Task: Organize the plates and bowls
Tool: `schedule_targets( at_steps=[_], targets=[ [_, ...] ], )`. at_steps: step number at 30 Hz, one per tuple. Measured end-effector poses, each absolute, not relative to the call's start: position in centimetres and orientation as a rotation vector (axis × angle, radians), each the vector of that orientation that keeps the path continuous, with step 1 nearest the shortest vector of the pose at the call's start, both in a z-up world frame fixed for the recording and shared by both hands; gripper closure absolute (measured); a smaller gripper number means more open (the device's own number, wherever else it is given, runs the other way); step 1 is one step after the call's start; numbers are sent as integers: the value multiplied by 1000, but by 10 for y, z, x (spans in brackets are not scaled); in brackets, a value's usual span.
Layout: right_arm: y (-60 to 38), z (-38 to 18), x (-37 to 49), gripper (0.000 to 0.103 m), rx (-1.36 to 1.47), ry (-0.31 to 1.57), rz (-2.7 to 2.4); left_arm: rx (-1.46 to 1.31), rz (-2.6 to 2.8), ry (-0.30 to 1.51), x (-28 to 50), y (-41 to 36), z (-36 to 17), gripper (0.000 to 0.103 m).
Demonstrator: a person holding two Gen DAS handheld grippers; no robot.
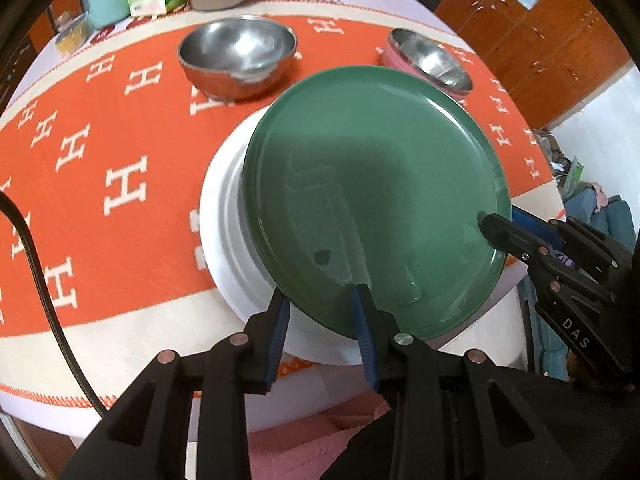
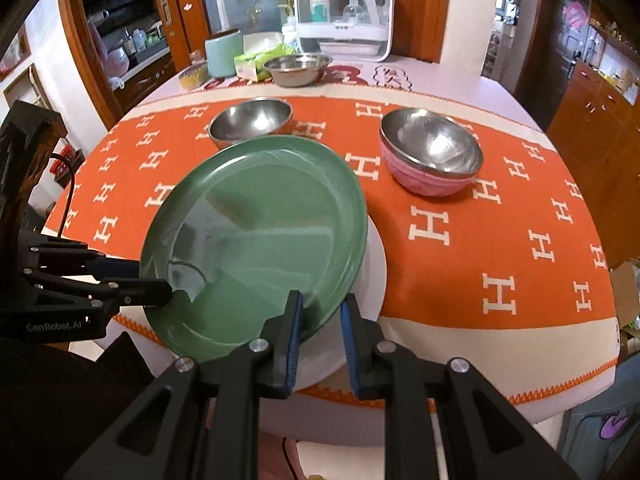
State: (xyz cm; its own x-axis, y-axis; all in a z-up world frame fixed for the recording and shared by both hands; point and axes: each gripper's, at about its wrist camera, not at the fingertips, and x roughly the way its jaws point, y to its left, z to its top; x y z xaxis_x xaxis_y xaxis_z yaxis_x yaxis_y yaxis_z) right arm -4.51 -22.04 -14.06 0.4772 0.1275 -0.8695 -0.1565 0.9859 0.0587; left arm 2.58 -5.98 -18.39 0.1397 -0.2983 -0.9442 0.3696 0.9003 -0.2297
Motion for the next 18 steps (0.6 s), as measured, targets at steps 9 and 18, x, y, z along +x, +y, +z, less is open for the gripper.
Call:
schedule_targets(
  at_steps=[9, 18],
  targets=[
    [-230, -158, -31, 83, -38, 1102, 231, 124, -420, 1375, 29, -75, -193, 72],
    [-229, -162, -22, 83, -68, 1107, 285, 186, -416, 1349, 31, -92, -188, 72]
  ],
)
